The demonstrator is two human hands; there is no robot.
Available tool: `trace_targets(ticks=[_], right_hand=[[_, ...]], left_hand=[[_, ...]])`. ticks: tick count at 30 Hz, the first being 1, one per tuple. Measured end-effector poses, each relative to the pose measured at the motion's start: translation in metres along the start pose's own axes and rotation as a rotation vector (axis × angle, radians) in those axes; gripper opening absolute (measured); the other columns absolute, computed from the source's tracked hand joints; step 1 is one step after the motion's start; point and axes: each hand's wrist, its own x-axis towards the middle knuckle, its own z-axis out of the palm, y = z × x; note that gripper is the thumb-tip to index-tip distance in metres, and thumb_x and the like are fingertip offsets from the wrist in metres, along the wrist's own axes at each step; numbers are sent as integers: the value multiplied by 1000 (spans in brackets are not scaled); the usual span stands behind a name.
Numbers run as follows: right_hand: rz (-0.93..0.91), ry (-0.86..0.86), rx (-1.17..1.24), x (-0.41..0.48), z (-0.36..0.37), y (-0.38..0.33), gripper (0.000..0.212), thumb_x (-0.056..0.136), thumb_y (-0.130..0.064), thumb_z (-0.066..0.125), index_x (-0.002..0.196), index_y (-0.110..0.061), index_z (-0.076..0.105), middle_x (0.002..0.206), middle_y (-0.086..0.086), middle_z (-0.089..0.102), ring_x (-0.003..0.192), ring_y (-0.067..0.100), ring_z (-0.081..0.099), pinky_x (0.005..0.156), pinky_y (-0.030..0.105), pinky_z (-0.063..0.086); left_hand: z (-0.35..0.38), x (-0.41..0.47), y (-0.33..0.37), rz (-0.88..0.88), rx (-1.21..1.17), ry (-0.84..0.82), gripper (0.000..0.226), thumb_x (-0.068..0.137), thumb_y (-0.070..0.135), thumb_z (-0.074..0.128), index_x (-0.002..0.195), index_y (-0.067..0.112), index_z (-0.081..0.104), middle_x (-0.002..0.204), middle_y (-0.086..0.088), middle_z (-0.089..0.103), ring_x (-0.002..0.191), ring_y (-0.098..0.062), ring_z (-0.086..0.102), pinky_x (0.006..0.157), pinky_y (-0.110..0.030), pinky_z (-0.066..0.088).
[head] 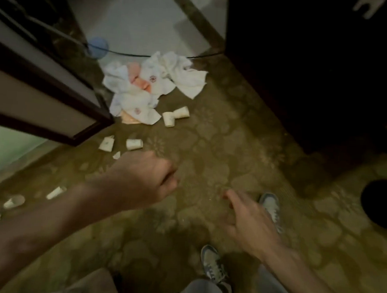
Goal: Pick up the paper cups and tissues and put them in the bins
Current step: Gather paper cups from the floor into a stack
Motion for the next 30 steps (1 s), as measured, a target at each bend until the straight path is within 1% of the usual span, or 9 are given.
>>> trace_targets(ticks=[6, 13, 15, 17, 21, 23, 26, 28, 30], right_hand=[[-43, -74, -43, 92, 10, -21, 37, 90, -48, 57, 122, -35, 43, 104, -15, 52, 85, 2, 51, 75, 22, 44], [-9, -319, -59, 263, 8, -16, 43, 86, -49, 63, 123, -34, 46, 109, -12, 51, 88, 6, 51, 71, 23, 41], [47, -363, -25, 320, 13, -9, 37, 86, -48, 64, 118, -36, 49, 104, -15, 53, 90, 7, 54, 70, 24, 41], [196, -391, 155, 378, 23, 1, 27, 86, -40, 68, 107, -39, 50, 98, -17, 56, 89, 5, 58, 68, 23, 44], [377, -401, 317, 478, 66, 34, 36, 86, -30, 72, 117, -26, 54, 106, 1, 63, 96, 18, 62, 85, 38, 54], [367, -375, 274, 520, 95, 54, 42, 85, -28, 74, 121, -21, 53, 105, 4, 62, 94, 20, 63, 85, 40, 55], [296, -323, 200, 570, 136, 78, 55, 83, -37, 75, 129, -22, 49, 104, -12, 55, 89, 5, 55, 68, 23, 47], [161, -241, 45, 606, 160, 94, 64, 82, -42, 74, 136, -23, 45, 124, -7, 51, 104, 8, 52, 78, 21, 40], [24, -129, -148, 643, 178, 109, 72, 82, -43, 74, 141, -22, 40, 144, 2, 41, 128, 20, 42, 96, 31, 36]], left_hand=[[71, 9, -64, -348, -399, 160, 32, 97, 42, 54, 68, 29, 49, 58, 13, 45, 54, 2, 44, 50, -11, 25], [133, 108, -162, -560, -556, -83, 35, 100, 47, 46, 68, 31, 48, 69, 10, 54, 62, -2, 54, 57, -19, 39], [153, 148, -197, -613, -613, -103, 31, 100, 44, 48, 78, 25, 57, 74, 5, 59, 67, -8, 58, 62, -25, 48], [179, 193, -228, -653, -648, -47, 29, 99, 43, 50, 88, 19, 63, 73, 5, 57, 66, -7, 57, 57, -24, 44], [247, 274, -275, -724, -681, -35, 29, 99, 42, 52, 99, 16, 64, 75, 5, 53, 72, -12, 57, 61, -28, 44], [288, 310, -291, -760, -706, -31, 27, 98, 40, 53, 101, 15, 63, 77, 5, 51, 72, -12, 55, 62, -28, 44], [343, 356, -310, -823, -882, -11, 23, 98, 39, 55, 102, 17, 62, 83, 4, 56, 71, -9, 52, 60, -24, 40], [377, 385, -328, -855, -977, -5, 31, 97, 43, 54, 117, 18, 58, 107, 0, 60, 86, -12, 55, 69, -29, 44], [407, 411, -346, -902, -1010, 41, 46, 96, 46, 56, 133, 19, 50, 113, 2, 56, 82, -10, 51, 63, -26, 36]])
